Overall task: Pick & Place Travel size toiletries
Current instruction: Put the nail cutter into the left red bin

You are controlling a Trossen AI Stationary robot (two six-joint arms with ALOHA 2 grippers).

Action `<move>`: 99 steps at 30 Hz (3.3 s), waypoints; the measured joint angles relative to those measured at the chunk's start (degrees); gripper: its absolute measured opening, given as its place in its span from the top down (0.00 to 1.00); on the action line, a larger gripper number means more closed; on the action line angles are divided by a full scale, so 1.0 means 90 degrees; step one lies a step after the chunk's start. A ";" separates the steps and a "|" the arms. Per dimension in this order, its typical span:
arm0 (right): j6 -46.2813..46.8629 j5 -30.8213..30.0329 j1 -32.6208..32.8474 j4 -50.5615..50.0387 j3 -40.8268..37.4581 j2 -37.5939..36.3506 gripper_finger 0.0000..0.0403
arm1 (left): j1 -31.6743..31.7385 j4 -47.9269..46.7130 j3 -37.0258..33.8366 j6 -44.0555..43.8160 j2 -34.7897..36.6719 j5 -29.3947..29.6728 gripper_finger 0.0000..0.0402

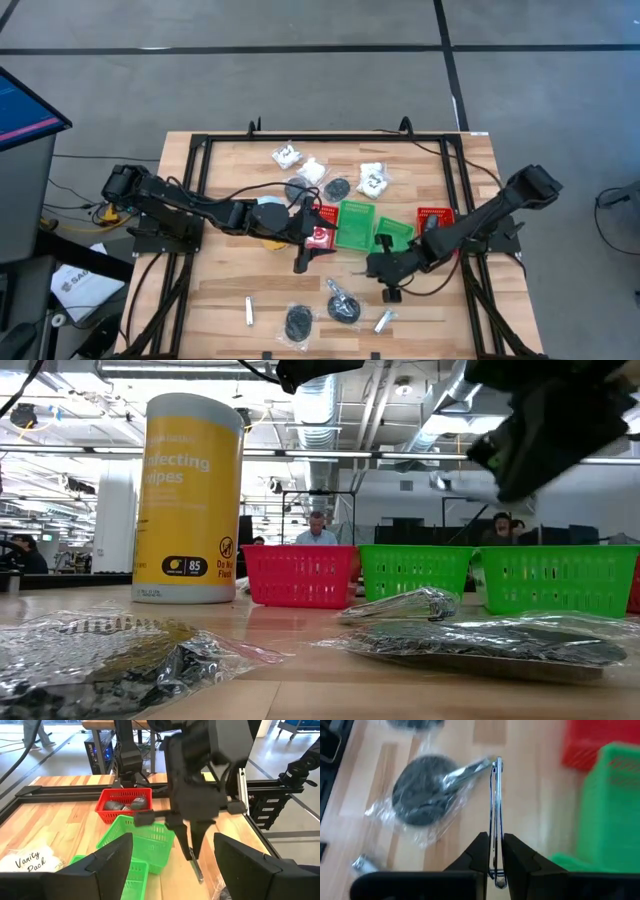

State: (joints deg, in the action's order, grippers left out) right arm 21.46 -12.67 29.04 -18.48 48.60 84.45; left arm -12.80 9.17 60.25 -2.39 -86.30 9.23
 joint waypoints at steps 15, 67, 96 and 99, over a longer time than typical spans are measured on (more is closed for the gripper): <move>-0.0972 -0.1130 -0.0227 0.1176 0.0007 -0.1091 0.93 | 0.0000 0.0467 -0.0002 0.0226 0.0000 0.0029 0.33; -0.2099 -0.1078 -0.0954 0.2936 0.0010 -0.1184 0.89 | 0.0146 0.0705 -0.0002 0.0831 0.0000 0.0032 0.97; -0.1378 -0.1098 -0.1292 0.1521 0.0010 -0.1181 0.82 | 0.0767 -0.1326 -0.0007 -0.0078 -0.0005 0.1481 0.97; -0.1377 -0.1097 -0.1290 0.1530 0.0010 -0.1181 0.82 | 0.0994 -0.1507 -0.0005 -0.0143 -0.0005 0.1470 0.97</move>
State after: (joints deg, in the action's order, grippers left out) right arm 9.07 -22.55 17.43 -4.71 48.69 73.82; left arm -3.85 -4.39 60.20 -3.68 -86.35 22.46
